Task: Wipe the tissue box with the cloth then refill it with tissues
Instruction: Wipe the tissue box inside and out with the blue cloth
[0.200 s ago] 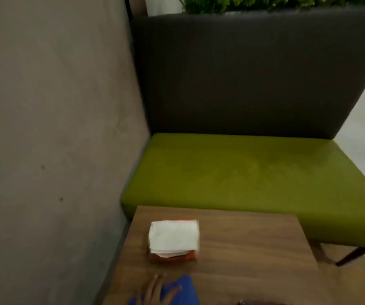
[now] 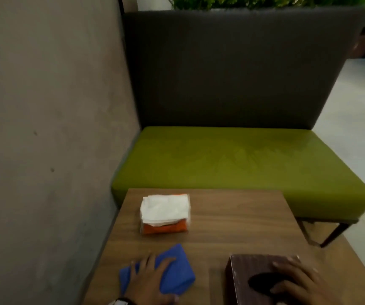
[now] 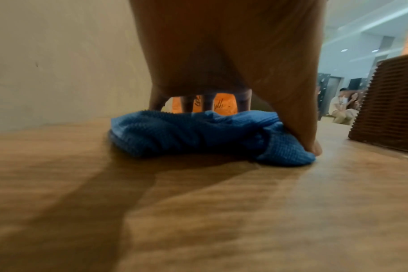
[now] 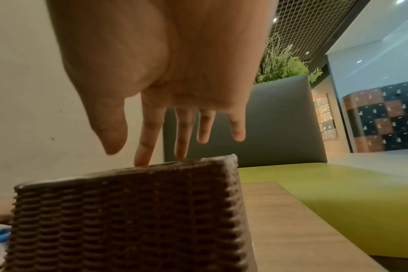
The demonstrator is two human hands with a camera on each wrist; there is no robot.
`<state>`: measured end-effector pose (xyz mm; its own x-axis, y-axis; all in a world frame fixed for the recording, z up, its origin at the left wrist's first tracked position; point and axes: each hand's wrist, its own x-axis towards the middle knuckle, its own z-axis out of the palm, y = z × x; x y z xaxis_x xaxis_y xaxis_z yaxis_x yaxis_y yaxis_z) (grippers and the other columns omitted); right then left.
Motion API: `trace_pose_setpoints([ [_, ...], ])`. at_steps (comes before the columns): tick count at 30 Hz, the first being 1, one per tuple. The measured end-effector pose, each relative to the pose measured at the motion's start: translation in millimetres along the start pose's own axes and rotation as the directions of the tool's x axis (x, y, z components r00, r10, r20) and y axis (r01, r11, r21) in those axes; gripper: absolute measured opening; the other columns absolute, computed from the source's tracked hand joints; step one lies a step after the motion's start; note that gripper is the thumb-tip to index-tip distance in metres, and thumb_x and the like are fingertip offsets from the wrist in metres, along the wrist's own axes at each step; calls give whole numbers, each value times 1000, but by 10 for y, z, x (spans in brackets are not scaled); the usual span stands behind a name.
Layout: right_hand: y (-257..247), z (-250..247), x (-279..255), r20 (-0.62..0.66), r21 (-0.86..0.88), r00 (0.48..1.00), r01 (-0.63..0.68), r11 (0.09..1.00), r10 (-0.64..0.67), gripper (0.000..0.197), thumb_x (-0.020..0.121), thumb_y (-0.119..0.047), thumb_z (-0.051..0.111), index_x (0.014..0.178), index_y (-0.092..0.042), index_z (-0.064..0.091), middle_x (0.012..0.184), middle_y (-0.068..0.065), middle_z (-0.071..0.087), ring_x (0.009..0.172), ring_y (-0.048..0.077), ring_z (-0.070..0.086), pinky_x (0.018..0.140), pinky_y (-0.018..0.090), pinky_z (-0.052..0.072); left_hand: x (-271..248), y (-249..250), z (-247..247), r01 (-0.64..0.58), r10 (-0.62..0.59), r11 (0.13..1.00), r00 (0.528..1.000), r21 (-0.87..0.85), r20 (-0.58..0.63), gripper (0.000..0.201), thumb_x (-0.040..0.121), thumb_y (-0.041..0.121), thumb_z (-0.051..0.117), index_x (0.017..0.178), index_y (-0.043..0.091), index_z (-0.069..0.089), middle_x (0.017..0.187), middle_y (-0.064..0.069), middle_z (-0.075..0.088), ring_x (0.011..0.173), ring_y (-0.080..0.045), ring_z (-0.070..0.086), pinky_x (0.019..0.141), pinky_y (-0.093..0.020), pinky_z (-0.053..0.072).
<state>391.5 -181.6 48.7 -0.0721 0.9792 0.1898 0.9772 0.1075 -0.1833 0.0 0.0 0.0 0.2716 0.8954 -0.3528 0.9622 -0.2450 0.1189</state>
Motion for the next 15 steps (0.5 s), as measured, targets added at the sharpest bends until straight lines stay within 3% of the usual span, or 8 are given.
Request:
trace_pose_setpoints([
  [1, -223, -45, 94, 145, 60, 989, 12, 998, -20, 19, 93, -73, 24, 102, -63, 38, 131, -34, 48, 140, -7, 19, 112, 29, 27, -59, 17, -108, -83, 81, 996, 995, 39, 51, 86, 58, 77, 57, 134, 60, 21, 128, 11, 37, 127, -6, 36, 109, -52, 26],
  [3, -545, -149, 198, 230, 80, 973, -50, 996, 30, 28, 84, -82, 30, 99, -62, 44, 142, -35, 29, 141, -3, 16, 114, 34, 24, -285, 119, -235, -138, 131, 989, 980, 43, 149, 81, 68, 63, 59, 138, 47, 21, 135, 7, 28, 131, -17, 29, 111, -47, 21],
  [6, -718, -312, 257, 337, 138, 937, -145, 980, 91, 21, 89, -58, 55, 109, -51, 54, 150, -21, 26, 144, 10, 21, 111, 29, 19, -325, 165, -265, -151, 150, 989, 987, -5, -59, 63, 72, 44, 64, 128, 33, 38, 129, 1, 38, 118, -21, 42, 96, -34, 36],
  [8, -880, -363, 251, 361, 107, 919, -208, 972, 157, 25, 91, -48, 60, 115, -40, 60, 152, -12, 30, 143, 16, 26, 110, 30, 21, -429, 237, -271, -150, 140, 970, 988, -190, -64, 54, 72, 34, 69, 120, 28, 45, 124, -1, 42, 110, -22, 49, 88, -31, 39],
  [9, -968, -412, 257, 352, 74, 917, -226, 971, 187, 27, 91, -47, 60, 117, -38, 60, 152, -9, 30, 142, 17, 27, 109, 31, 22, -436, 249, -235, -138, 99, 925, 987, -353, -125, 50, 72, 28, 71, 116, 25, 48, 122, -4, 44, 105, -24, 52, 84, -31, 41],
  [11, -1088, -428, 258, 354, 21, 898, -287, 958, 261, 31, 91, -48, 60, 119, -36, 60, 148, -4, 34, 139, 22, 28, 108, 34, 24, -507, 325, -218, -160, -13, 727, 969, -668, -246, 44, 73, 20, 72, 112, 16, 53, 116, -15, 53, 96, -29, 56, 76, -31, 43],
  [13, -1257, -404, 250, 333, 18, 883, -355, 935, 329, 33, 90, -50, 59, 120, -35, 60, 141, 3, 38, 133, 29, 31, 109, 39, 24, -601, 411, -206, -249, -101, 496, 935, -832, -340, 37, 84, 11, 64, 118, 8, 51, 113, -18, 57, 93, -29, 57, 71, -29, 41],
  [15, -1416, -340, 230, 294, -11, 890, -360, 933, 347, 36, 91, -54, 56, 121, -36, 60, 134, 7, 42, 127, 31, 35, 108, 42, 29, -722, 536, -224, -323, -112, 357, 917, -877, -383, 36, 93, 2, 49, 128, 7, 45, 120, -10, 54, 99, -14, 55, 78, -22, 40],
])
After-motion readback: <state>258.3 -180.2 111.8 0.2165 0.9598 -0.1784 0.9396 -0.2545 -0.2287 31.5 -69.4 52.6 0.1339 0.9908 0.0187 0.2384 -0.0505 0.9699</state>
